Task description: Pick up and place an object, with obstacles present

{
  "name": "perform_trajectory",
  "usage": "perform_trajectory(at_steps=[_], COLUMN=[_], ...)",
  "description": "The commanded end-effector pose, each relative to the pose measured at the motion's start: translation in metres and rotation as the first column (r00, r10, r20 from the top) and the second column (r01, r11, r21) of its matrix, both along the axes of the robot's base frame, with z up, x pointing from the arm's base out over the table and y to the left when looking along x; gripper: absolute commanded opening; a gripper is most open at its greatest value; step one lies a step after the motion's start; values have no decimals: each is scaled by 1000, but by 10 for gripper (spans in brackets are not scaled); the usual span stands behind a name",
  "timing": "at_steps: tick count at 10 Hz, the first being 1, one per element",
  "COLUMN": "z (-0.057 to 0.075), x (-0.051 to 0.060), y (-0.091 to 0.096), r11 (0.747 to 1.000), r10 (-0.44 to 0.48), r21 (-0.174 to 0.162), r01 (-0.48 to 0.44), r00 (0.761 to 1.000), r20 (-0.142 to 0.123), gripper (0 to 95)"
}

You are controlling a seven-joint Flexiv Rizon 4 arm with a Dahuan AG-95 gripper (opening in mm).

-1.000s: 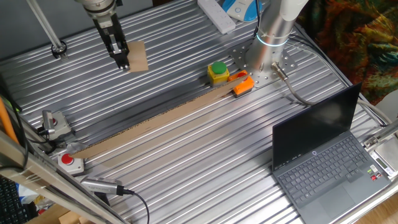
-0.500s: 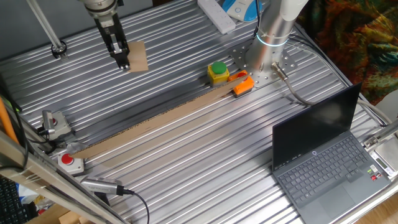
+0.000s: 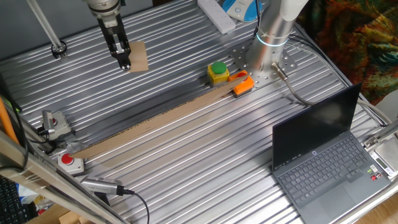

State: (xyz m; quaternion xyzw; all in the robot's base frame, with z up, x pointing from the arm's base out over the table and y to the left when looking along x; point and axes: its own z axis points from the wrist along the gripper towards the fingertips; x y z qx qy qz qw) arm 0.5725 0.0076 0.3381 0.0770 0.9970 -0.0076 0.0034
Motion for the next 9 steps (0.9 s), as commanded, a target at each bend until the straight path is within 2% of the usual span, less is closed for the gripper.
perform_trajectory(at_steps=[1,6,7,8,9], z=[0,0,0,0,0], x=[-1,-1,-1,-1,-1], y=[0,0,0,0,0], r11=[1000,1000,1000,1000,1000], r10=[11,19,17,15,21], r21=[-2,-5,-8,-1,-11], r01=[-11,-19,-17,-15,-21], r00=[1000,1000,1000,1000,1000], r20=[5,9,20,13,15], gripper=[0,0,0,0,0])
